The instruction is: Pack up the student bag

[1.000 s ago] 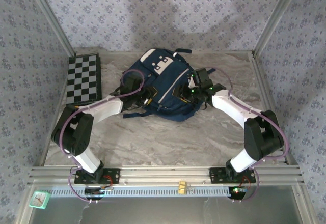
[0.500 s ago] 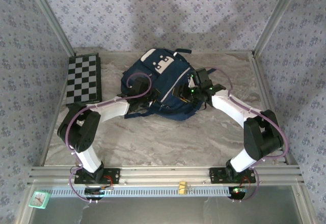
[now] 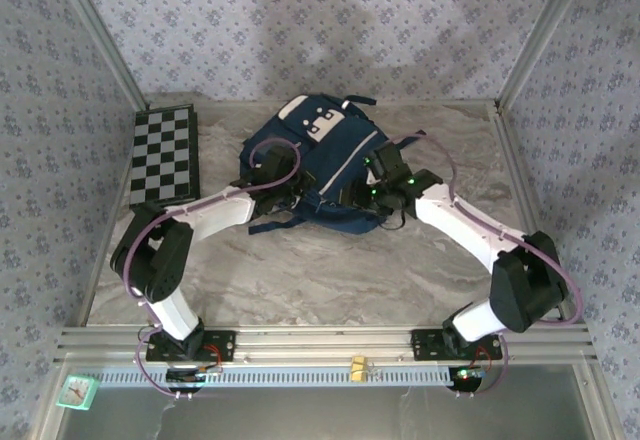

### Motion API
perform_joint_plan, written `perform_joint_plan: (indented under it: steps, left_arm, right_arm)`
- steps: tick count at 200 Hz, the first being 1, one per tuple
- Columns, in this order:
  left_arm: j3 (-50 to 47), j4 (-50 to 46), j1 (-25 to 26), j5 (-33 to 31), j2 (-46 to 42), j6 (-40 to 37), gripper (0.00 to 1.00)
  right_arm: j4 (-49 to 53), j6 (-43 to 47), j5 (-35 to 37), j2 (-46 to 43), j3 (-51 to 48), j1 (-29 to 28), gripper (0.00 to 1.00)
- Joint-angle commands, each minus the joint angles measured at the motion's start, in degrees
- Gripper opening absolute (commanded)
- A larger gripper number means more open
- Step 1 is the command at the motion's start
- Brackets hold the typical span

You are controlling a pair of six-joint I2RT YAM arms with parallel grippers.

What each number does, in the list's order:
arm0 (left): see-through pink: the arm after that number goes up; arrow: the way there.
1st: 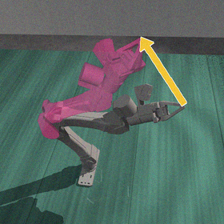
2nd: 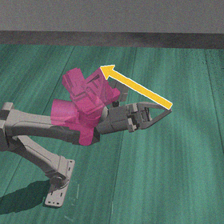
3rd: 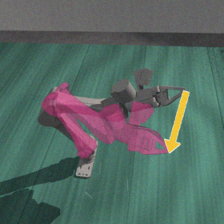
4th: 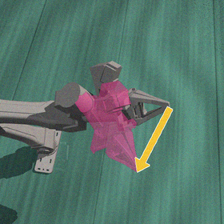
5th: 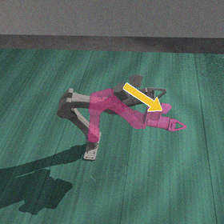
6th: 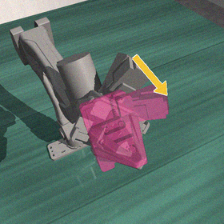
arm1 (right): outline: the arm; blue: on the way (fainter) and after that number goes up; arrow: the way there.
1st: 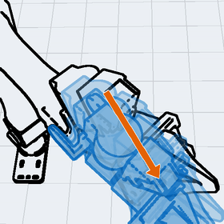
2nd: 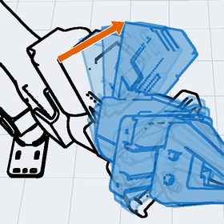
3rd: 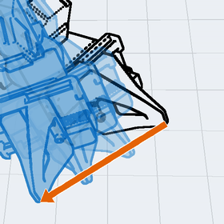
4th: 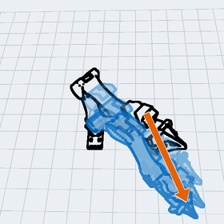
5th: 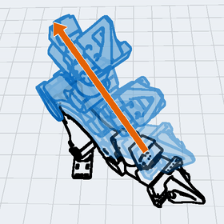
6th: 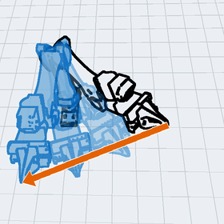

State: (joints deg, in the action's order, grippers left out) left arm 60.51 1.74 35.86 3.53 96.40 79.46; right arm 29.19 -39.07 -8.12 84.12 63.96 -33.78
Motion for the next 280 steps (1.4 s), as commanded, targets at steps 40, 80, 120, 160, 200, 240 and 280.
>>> perform_joint_plan:
  steps: [40, 80, 120, 160, 200, 240, 280]
  left_arm:
    - [4.3, 1.6, 3.8, 1.8, -3.7, 7.1, 0.0]
    - [4.1, 1.6, 5.0, 1.4, -5.4, 8.8, 0.0]
    - [4.6, 1.8, 5.2, 1.6, -5.5, 9.2, 0.0]
    - [6.1, 1.4, 5.6, 1.8, -5.0, 8.3, 0.0]
    - [5.9, 1.7, 5.6, 1.7, -4.9, 8.9, 0.0]
    - [6.1, 1.4, 5.8, 1.9, -5.0, 8.6, 0.0]
    - [5.8, 1.3, 5.8, 1.7, -5.1, 8.5, 0.0]
  right_arm:
    - [2.7, -4.2, 14.0, 2.6, 7.0, -9.2, 0.59]
    - [3.3, -5.4, 20.1, 5.6, 9.0, -10.5, 0.57]
    - [4.3, -4.7, 20.4, 5.2, 8.6, -11.7, 0.45]
    - [6.5, -4.8, 20.5, 6.0, 9.6, -12.4, 0.35]
    - [7.7, -6.3, 20.1, 7.9, 9.7, -12.6, 0.34]
    - [6.7, -5.1, 21.0, 11.0, 12.5, -10.8, 0.33]
    - [4.4, -3.1, 21.0, 13.2, 14.5, -10.2, 0.3]
